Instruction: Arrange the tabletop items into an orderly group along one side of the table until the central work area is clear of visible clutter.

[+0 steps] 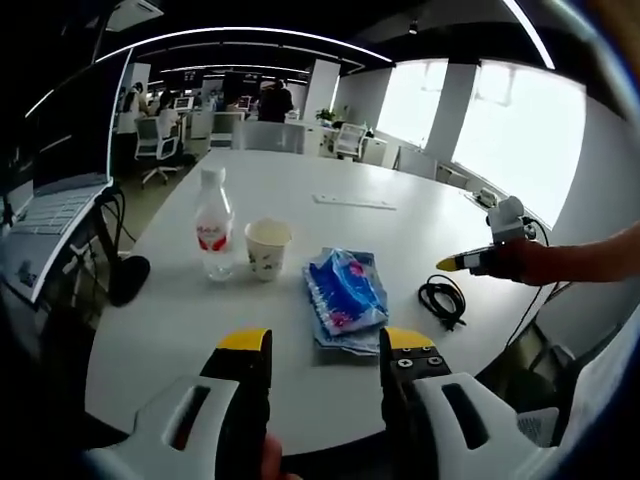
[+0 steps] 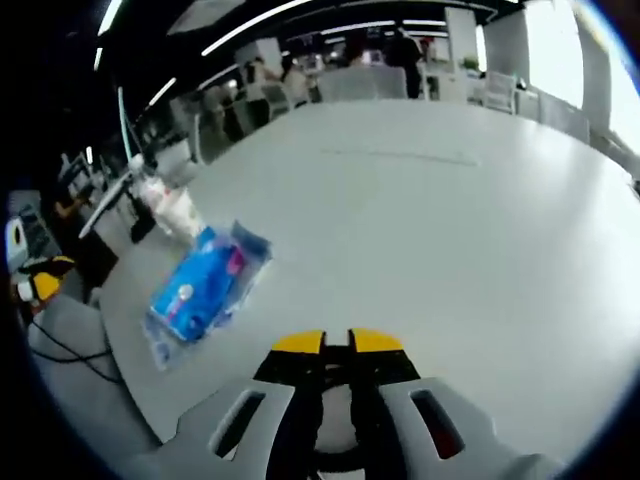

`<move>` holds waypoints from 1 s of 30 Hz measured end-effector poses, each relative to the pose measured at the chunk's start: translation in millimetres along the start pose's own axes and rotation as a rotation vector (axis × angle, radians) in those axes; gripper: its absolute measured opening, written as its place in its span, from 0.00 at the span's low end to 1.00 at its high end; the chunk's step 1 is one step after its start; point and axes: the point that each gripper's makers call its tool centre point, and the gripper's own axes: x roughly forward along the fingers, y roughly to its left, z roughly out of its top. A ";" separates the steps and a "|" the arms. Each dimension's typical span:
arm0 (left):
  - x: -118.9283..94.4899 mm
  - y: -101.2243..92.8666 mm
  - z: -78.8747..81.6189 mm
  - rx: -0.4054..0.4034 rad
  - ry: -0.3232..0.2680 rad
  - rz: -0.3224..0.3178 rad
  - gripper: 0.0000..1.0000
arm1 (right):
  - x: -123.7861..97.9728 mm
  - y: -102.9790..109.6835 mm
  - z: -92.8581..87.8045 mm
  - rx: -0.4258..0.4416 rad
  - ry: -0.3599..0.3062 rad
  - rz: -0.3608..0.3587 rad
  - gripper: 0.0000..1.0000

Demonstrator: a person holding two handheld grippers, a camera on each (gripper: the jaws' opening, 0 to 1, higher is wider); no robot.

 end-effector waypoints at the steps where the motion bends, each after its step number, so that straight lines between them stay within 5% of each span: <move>1: -0.2 0.1 -0.3 0.000 0.000 0.001 0.42 | 2.8 2.4 1.4 -0.009 0.001 0.008 0.06; 30: -4.1 -0.8 5.0 0.009 -0.010 -0.002 0.42 | 68.8 86.0 40.8 -0.216 0.075 0.208 0.06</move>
